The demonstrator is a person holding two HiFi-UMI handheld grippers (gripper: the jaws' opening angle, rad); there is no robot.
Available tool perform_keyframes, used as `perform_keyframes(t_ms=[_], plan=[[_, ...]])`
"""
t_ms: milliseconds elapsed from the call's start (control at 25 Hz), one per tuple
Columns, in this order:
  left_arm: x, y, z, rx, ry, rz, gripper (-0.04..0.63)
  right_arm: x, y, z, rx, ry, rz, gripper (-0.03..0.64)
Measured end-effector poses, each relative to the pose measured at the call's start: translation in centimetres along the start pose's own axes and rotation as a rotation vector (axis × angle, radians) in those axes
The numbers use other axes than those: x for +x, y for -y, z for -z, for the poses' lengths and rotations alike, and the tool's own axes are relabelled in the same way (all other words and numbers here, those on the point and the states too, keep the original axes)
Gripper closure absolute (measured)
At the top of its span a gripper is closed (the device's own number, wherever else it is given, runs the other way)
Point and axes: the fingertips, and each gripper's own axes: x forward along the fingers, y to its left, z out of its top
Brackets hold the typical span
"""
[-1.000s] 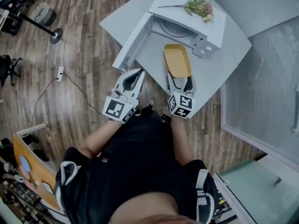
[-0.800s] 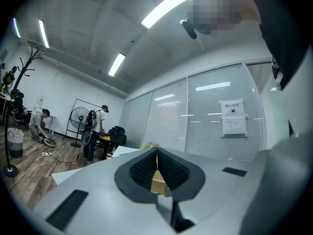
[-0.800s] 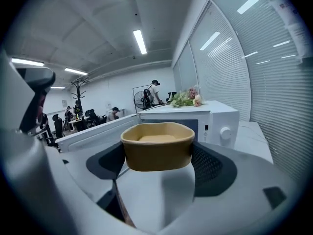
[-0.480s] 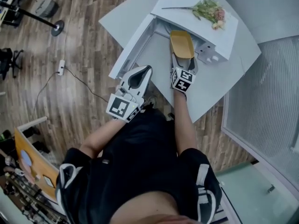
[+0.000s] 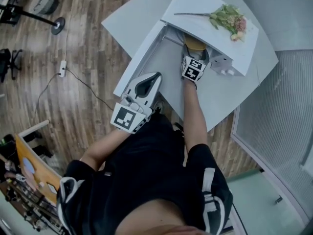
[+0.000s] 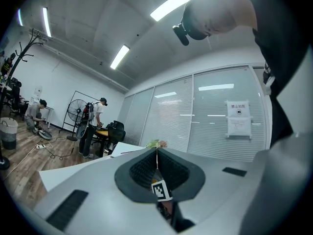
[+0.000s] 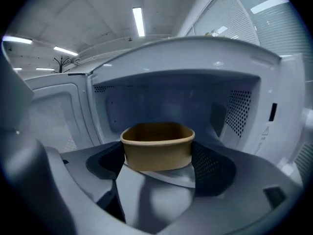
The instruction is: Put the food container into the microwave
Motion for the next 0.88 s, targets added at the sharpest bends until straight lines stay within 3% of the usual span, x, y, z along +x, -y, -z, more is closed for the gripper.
perform_keyframes(t_ms=[480, 880], plan=[[0.8, -1.7, 0.2, -0.01, -0.008, -0.006, 0.572, 6.0, 0.1, 2.2, 0.018, -0.094, -0.006, 0.175], [0.8, -0.4, -0.4, -0.012, -0.005, 0.025, 0.572, 2.5, -0.4, 2.5, 0.028, -0.126, -0.014, 0.175]])
